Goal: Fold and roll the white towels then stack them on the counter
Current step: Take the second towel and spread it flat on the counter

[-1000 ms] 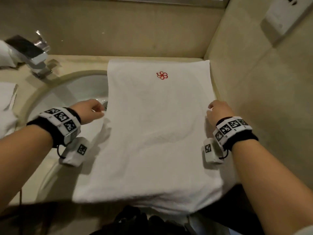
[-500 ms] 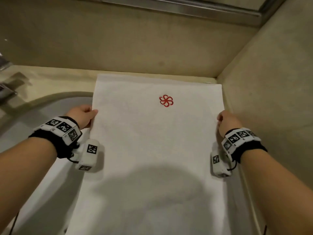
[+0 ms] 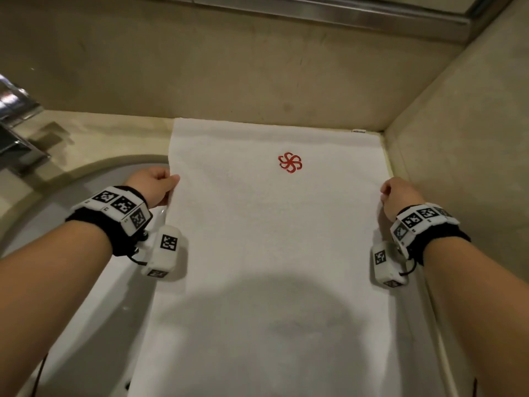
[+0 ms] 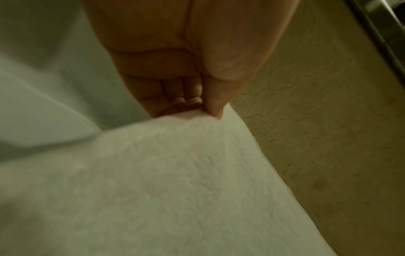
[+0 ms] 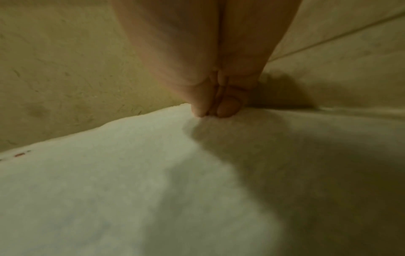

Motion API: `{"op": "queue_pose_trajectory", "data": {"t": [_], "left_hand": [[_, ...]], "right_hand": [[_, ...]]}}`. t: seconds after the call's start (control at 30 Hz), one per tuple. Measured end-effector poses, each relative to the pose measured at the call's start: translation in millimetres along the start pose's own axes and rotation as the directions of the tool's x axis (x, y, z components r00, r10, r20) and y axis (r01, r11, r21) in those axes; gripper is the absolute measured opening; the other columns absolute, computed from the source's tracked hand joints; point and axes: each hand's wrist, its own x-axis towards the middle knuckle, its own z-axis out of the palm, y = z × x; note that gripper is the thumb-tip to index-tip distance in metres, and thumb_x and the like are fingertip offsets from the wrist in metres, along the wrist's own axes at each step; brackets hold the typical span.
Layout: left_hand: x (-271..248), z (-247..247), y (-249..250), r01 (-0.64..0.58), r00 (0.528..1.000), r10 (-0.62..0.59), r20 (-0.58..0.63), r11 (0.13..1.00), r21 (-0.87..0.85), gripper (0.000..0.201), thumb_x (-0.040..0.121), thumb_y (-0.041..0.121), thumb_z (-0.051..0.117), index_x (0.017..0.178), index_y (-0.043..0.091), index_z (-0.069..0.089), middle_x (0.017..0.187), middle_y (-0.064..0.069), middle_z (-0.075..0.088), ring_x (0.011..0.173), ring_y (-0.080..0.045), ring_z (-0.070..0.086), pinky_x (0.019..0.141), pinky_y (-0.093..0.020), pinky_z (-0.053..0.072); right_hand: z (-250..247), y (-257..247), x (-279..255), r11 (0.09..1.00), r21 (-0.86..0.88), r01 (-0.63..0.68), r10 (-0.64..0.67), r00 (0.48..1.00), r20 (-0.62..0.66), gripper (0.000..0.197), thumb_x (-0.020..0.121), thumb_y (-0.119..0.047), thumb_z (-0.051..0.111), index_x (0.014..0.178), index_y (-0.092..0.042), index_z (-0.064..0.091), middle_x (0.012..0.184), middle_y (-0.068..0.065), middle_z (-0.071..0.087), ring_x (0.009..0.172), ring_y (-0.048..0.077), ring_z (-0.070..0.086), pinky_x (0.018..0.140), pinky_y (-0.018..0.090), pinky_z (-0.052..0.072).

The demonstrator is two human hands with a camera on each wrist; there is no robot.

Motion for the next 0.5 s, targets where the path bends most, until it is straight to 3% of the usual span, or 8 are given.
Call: {"op": "queue_pose_trajectory", "data": {"t": [0.07, 0.13, 0.17, 0.23, 0.27, 0.33, 0.4, 0.5], "left_hand": [[-4, -1, -4, -0.012, 1.000, 0.012, -0.017, 1.000, -0.025, 0.031, 0.094, 0.014, 0.048, 0.063, 0.012, 0.046, 0.066, -0.009, 0.049, 0.059, -0.021, 0.049, 0.056, -0.021, 0.052], [-10, -1, -8, -0.024, 0.999, 0.022, -0.036, 0.998, -0.060, 0.026, 0.094, 0.013, 0.049, 0.068, 0.013, 0.051, 0.070, -0.009, 0.052, 0.060, -0.020, 0.054, 0.065, -0.026, 0.053], [-15, 0, -9, -0.028, 0.999, 0.024, -0.048, 0.996, -0.084, 0.020, 0.093, 0.012, 0.049, 0.074, 0.012, 0.054, 0.073, -0.008, 0.054, 0.060, -0.017, 0.057, 0.065, -0.025, 0.054], [-29, 4, -12, -0.040, 0.997, 0.034, -0.064, 0.994, -0.104, 0.012, 0.092, 0.010, 0.050, 0.100, 0.005, 0.058, 0.079, -0.002, 0.056, 0.065, -0.011, 0.058, 0.063, -0.019, 0.054], [-37, 5, -16, -0.043, 0.996, 0.037, -0.078, 0.996, -0.083, 0.025, 0.092, 0.011, 0.052, 0.115, 0.003, 0.054, 0.085, -0.001, 0.057, 0.072, -0.012, 0.057, 0.069, -0.022, 0.054], [-57, 4, -23, -0.032, 0.994, 0.033, -0.101, 0.999, 0.014, 0.043, 0.088, 0.013, 0.058, 0.128, 0.004, 0.045, 0.103, -0.008, 0.057, 0.090, -0.021, 0.056, 0.089, -0.035, 0.050], [-92, 4, -33, -0.053, 0.995, 0.061, -0.074, 0.993, 0.106, 0.045, 0.086, 0.012, 0.061, 0.127, 0.003, 0.046, 0.102, -0.011, 0.054, 0.095, -0.025, 0.053, 0.095, -0.040, 0.046], [-162, 3, -49, -0.180, 0.983, 0.159, 0.088, 0.924, 0.337, 0.022, 0.083, 0.013, 0.064, 0.105, 0.013, 0.060, 0.081, 0.000, 0.057, 0.077, -0.021, 0.055, 0.079, -0.030, 0.044]], "right_hand": [[-1, 1, -8, 0.999, 0.048, 0.012, -0.011, 1.000, -0.018, 0.018, 0.089, -0.003, 0.046, 0.106, -0.004, 0.053, 0.113, 0.019, 0.061, 0.102, 0.033, 0.056, 0.079, 0.029, 0.038], [-4, 3, -24, 0.995, 0.081, 0.066, -0.066, 0.998, -0.013, 0.026, 0.089, -0.004, 0.048, 0.114, -0.004, 0.053, 0.118, 0.018, 0.059, 0.107, 0.032, 0.055, 0.086, 0.030, 0.040], [-8, 4, -32, 0.992, 0.074, 0.102, -0.102, 0.995, -0.001, 0.029, 0.090, -0.005, 0.048, 0.118, -0.004, 0.053, 0.122, 0.018, 0.058, 0.111, 0.032, 0.053, 0.092, 0.032, 0.040], [-14, 9, -58, 0.985, 0.090, 0.150, -0.148, 0.989, -0.020, 0.030, 0.091, -0.006, 0.046, 0.120, -0.005, 0.054, 0.125, 0.017, 0.056, 0.114, 0.033, 0.052, 0.098, 0.035, 0.038], [-16, 12, -74, 0.980, 0.115, 0.161, -0.156, 0.986, -0.051, 0.030, 0.091, -0.007, 0.045, 0.119, -0.006, 0.056, 0.125, 0.017, 0.057, 0.114, 0.032, 0.052, 0.099, 0.036, 0.039], [-17, 17, -109, 0.971, 0.165, 0.172, -0.153, 0.981, -0.121, 0.027, 0.091, -0.009, 0.045, 0.116, -0.007, 0.058, 0.121, 0.016, 0.059, 0.111, 0.031, 0.054, 0.097, 0.037, 0.040], [-11, 26, -151, 0.961, 0.192, 0.198, -0.170, 0.974, -0.152, 0.026, 0.090, -0.011, 0.047, 0.113, -0.008, 0.059, 0.116, 0.014, 0.061, 0.107, 0.029, 0.055, 0.094, 0.035, 0.041], [6, 46, -209, 0.967, 0.166, 0.194, -0.177, 0.978, -0.108, 0.024, 0.089, -0.015, 0.052, 0.111, -0.008, 0.059, 0.112, 0.013, 0.063, 0.104, 0.029, 0.057, 0.089, 0.032, 0.042]]}}
